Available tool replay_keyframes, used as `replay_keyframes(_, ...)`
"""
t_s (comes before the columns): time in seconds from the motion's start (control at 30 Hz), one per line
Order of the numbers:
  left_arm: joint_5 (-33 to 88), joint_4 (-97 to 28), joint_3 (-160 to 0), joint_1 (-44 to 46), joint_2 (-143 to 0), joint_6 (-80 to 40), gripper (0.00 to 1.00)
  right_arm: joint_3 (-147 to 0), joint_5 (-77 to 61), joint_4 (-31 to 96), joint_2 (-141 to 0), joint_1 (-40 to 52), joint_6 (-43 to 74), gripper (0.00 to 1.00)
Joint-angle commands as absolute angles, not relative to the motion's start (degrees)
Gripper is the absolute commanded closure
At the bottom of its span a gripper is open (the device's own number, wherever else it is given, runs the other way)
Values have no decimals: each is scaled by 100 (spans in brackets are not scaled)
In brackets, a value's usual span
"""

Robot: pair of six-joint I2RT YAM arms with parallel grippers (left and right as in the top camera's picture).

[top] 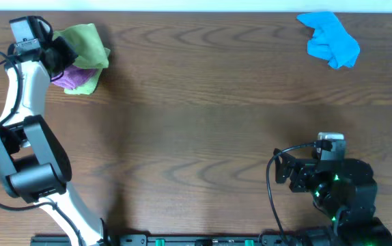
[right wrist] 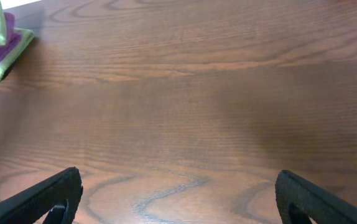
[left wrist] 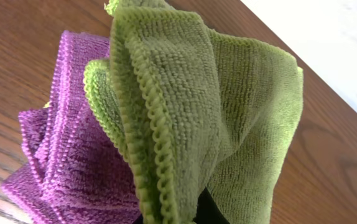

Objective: Fold the cloth

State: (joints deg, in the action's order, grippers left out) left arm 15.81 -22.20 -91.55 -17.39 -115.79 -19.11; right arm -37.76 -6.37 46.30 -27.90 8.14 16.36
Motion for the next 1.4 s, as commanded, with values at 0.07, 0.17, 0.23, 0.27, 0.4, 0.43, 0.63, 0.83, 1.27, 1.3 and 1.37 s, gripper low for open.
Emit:
replay_keyframes(0.07, 1428, -2246, -9273, -1767, -11594, -1619, 88, -3736, -602, 4637, -2770, 768, 1732, 1)
replay_keyframes(0.17, 1286, -2250, -9273, -1772, -11594, -1551, 79, -3736, -600, 4637, -2770, 768, 1732, 1)
replay_keyframes(0.23, 1284, -2252, -9273, -1785, -11594, -1413, 74, -3736, -602, 4637, -2770, 768, 1732, 1)
replay_keyframes(0.27, 1284, -2261, -9273, -1802, -11594, -1409, 72, -3736, -602, 4637, -2770, 768, 1732, 1)
replay_keyframes(0.4, 1293, -2322, -9275, -1922, -11592, -1409, 54, -3736, -602, 4637, -2770, 768, 1732, 1)
replay_keyframes(0.43, 1293, -2344, -9275, -1953, -11583, -1387, 52, -3736, -602, 4637, -2770, 768, 1732, 1)
replay_keyframes(0.63, 1293, -2523, -9275, -2180, -11546, -1321, 50, -3736, -600, 4637, -2770, 768, 1730, 1)
replay_keyframes(0.83, 1334, -2554, -9275, -2294, -11535, -1282, 50, -3736, -602, 4637, -2770, 768, 1732, 1)
replay_keyframes(1.27, 1531, -2615, -9275, -2399, -10798, -967, 38, -3736, -602, 4637, -2770, 768, 1732, 1)
replay_keyframes(1.3, 1625, -2617, -9275, -2399, -10728, -961, 38, -3736, -602, 4637, -2770, 768, 1732, 1)
replay_keyframes(1.37, 1811, -2622, -9275, -2397, -10582, -963, 39, -3736, -600, 4637, -2770, 768, 1732, 1)
